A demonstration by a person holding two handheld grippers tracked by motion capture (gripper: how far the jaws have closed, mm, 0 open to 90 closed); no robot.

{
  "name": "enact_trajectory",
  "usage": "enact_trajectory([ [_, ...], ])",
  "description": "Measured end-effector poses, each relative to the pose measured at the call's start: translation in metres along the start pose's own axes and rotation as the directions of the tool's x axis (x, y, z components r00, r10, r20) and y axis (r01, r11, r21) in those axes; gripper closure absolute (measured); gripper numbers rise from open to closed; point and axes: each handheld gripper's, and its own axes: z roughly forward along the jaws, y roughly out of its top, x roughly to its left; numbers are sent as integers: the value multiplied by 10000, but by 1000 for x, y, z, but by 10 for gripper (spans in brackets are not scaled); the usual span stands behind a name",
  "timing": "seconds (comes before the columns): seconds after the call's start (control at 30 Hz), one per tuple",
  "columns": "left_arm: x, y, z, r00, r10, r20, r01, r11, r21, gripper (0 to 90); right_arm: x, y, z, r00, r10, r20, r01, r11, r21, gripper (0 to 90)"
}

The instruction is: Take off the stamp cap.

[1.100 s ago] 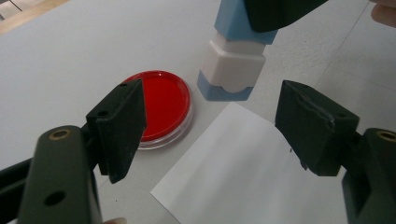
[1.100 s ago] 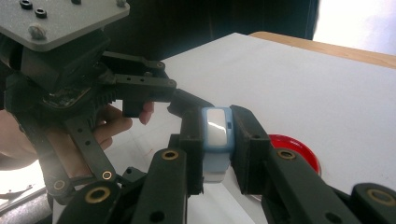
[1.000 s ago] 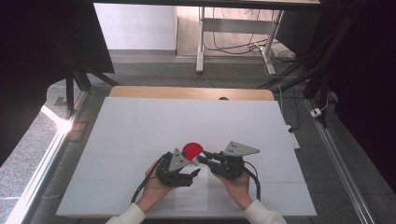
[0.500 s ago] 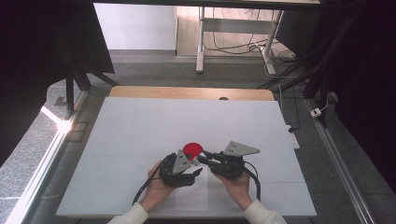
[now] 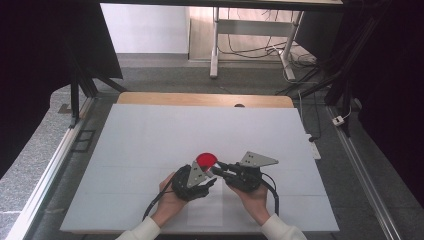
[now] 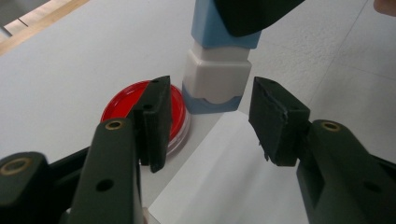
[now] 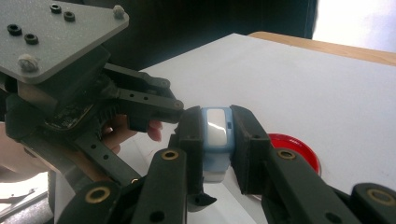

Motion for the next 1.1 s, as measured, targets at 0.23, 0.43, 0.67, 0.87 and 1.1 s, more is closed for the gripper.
enact_trajectory([
  [0.23,-1,0,2,10000,39,-63,-39,10000,12,535,0,-1,0,10000,84,-35,-84,10000,-36,746],
  [0.43,-1,0,3,9999,65,-118,-65,10000,28,559,0,-1,0,9999,113,-44,-113,9999,-51,746],
  [0.67,-2,0,4,9999,102,-120,-101,9999,84,585,0,-1,0,9999,131,-71,-131,9999,-63,747],
  [0.87,-2,0,4,9998,116,-132,-114,9999,117,603,-1,-1,0,9999,151,-78,-152,9999,-64,747],
  [1.1,-1,-1,4,9998,131,-146,-129,9998,160,622,0,-2,1,9998,168,-110,-169,9999,-27,746],
])
